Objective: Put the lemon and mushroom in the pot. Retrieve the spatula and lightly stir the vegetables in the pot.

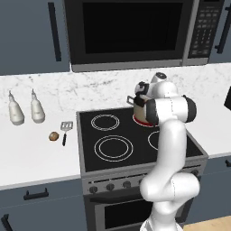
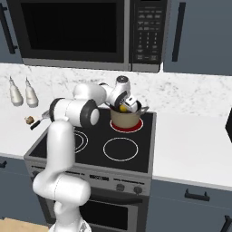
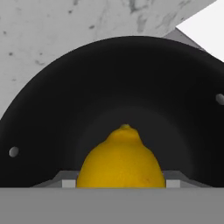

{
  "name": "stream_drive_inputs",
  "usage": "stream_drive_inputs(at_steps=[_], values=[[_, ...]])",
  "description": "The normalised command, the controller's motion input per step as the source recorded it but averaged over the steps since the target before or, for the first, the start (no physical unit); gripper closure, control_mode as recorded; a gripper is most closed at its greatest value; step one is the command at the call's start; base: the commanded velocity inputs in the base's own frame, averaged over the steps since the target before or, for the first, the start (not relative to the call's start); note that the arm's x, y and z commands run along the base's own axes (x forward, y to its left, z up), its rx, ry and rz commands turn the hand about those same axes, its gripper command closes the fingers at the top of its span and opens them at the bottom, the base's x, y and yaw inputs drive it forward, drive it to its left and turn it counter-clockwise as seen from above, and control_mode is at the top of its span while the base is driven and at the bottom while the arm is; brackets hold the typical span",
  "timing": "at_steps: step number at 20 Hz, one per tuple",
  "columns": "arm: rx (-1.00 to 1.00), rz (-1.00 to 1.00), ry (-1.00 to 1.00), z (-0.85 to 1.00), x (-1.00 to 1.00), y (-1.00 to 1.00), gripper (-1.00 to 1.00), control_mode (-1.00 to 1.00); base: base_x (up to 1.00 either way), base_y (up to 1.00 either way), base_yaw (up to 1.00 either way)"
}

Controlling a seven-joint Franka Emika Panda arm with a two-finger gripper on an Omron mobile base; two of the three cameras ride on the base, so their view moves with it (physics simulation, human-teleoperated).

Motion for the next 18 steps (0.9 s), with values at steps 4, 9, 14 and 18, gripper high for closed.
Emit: stream_drive_inputs(at_steps=[4,9,14,18], values=[[0.00,0.00,0.00,-0.05,0.08,-0.06,1.00,-1.00,0.00,0.00,0.00],[0.00,0.00,0.01,-0.09,0.00,-0.01,1.00,-1.00,0.00,0.00,0.00],[0.00,0.00,0.10,-0.16,0.00,0.00,-1.00,-1.00,0.00,0.00,0.00],[0.00,0.00,0.03,-0.12,-0.02,0.00,-1.00,-1.00,0.00,0.00,0.00]])
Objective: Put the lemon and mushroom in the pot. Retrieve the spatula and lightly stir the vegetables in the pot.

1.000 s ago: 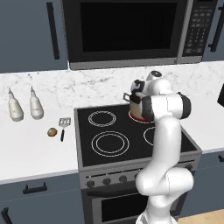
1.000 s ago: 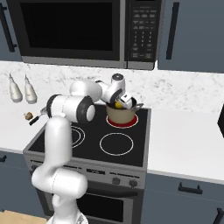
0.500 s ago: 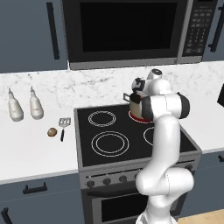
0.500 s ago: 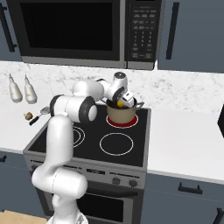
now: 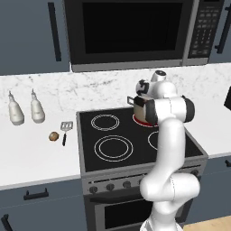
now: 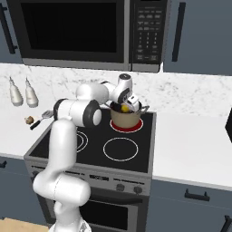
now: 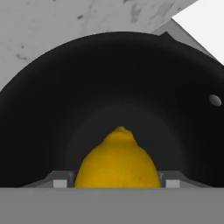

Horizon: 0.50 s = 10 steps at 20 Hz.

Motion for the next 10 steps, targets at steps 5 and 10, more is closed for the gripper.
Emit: stream_drive_inputs(at_steps=[5,10], values=[[0.00,0.00,0.00,-0.03,-0.06,0.00,-1.00,-1.00,0.00,0.00,0.00],[0.00,0.00,-0.03,0.00,-0.21,0.00,-1.00,-1.00,0.00,0.00,0.00]])
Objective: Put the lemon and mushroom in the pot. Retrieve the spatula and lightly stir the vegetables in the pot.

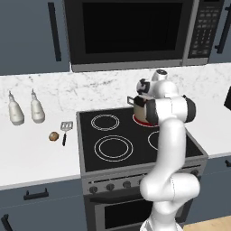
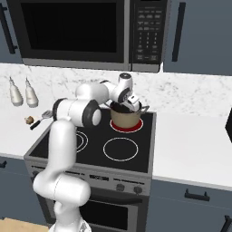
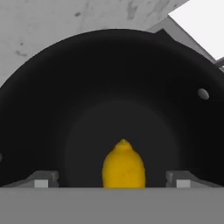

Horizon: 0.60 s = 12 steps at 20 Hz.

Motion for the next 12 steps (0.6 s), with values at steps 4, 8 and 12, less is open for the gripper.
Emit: stream_drive_inputs(at_steps=[4,8,12], values=[[-0.04,0.00,-0.24,0.00,-0.67,0.11,-1.00,-1.00,0.00,0.00,0.00],[-0.01,0.00,-0.34,0.00,-0.85,0.01,-1.00,-1.00,0.00,0.00,0.00],[0.00,0.00,-0.34,0.01,-0.89,0.03,-1.00,-1.00,0.00,0.00,0.00]])
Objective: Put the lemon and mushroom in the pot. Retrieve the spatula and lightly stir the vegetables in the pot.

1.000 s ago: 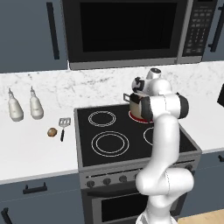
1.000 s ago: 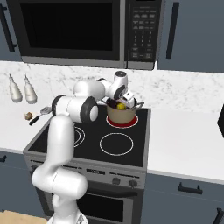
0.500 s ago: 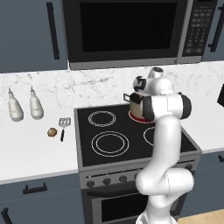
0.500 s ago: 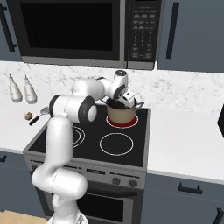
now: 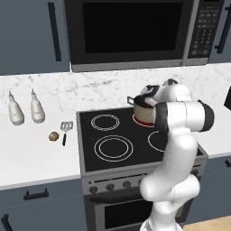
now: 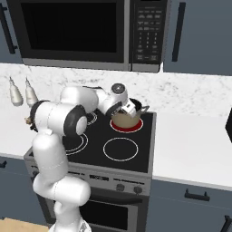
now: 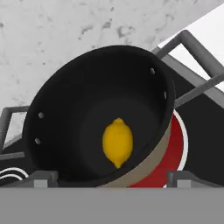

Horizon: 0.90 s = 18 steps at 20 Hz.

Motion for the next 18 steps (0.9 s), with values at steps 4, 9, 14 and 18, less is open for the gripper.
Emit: stream_drive_inputs(at_steps=[4,9,14,18], values=[[0.00,0.00,-0.30,0.64,-0.98,0.00,-1.00,-1.00,0.00,0.00,0.00],[0.04,0.00,-0.06,1.00,-0.77,0.00,-1.00,-1.00,0.00,0.00,0.00],[0.00,0.08,0.33,0.79,-0.74,0.08,-1.00,-1.00,0.00,0.00,0.00],[-0.02,0.14,0.42,0.81,-0.78,0.20,-1.00,-1.00,0.00,0.00,0.00]])
